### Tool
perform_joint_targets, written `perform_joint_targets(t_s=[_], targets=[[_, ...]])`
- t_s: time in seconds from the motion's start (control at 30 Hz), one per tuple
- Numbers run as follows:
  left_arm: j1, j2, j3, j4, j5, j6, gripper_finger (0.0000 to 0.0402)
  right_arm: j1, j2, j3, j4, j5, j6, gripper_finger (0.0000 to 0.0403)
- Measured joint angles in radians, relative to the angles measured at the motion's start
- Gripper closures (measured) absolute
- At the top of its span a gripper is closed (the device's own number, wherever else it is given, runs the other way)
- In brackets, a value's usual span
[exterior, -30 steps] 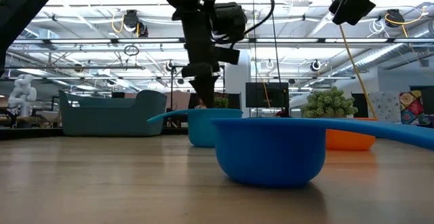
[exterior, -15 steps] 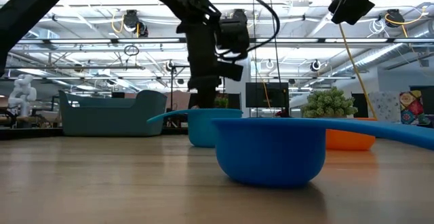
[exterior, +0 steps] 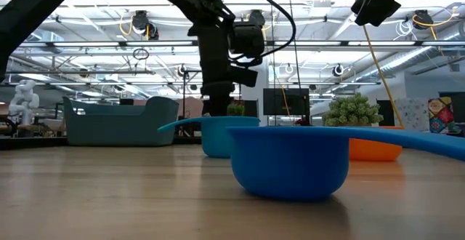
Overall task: Nest measuring cups in basket
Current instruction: Stack the yellow measuring cup on top of the light blue measuring cup
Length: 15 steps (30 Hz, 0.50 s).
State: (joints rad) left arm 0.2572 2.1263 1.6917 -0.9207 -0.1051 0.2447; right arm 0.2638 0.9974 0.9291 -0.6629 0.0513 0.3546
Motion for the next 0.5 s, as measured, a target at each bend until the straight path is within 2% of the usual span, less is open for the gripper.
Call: perform_joint_targets(t_s=[0.27, 0.5], targets=[[-0.014, -0.087, 0.000, -0.011, 0.000, 0.060, 0.0155, 0.000, 0.000, 0.000, 0.000, 0.000, 0.004, 0.0252], [-0.032, -0.108, 0.000, -0.105, 0.013, 0.233, 0.0182, 0.000, 0.000, 0.000, -0.008, 0.000, 0.026, 0.0252]])
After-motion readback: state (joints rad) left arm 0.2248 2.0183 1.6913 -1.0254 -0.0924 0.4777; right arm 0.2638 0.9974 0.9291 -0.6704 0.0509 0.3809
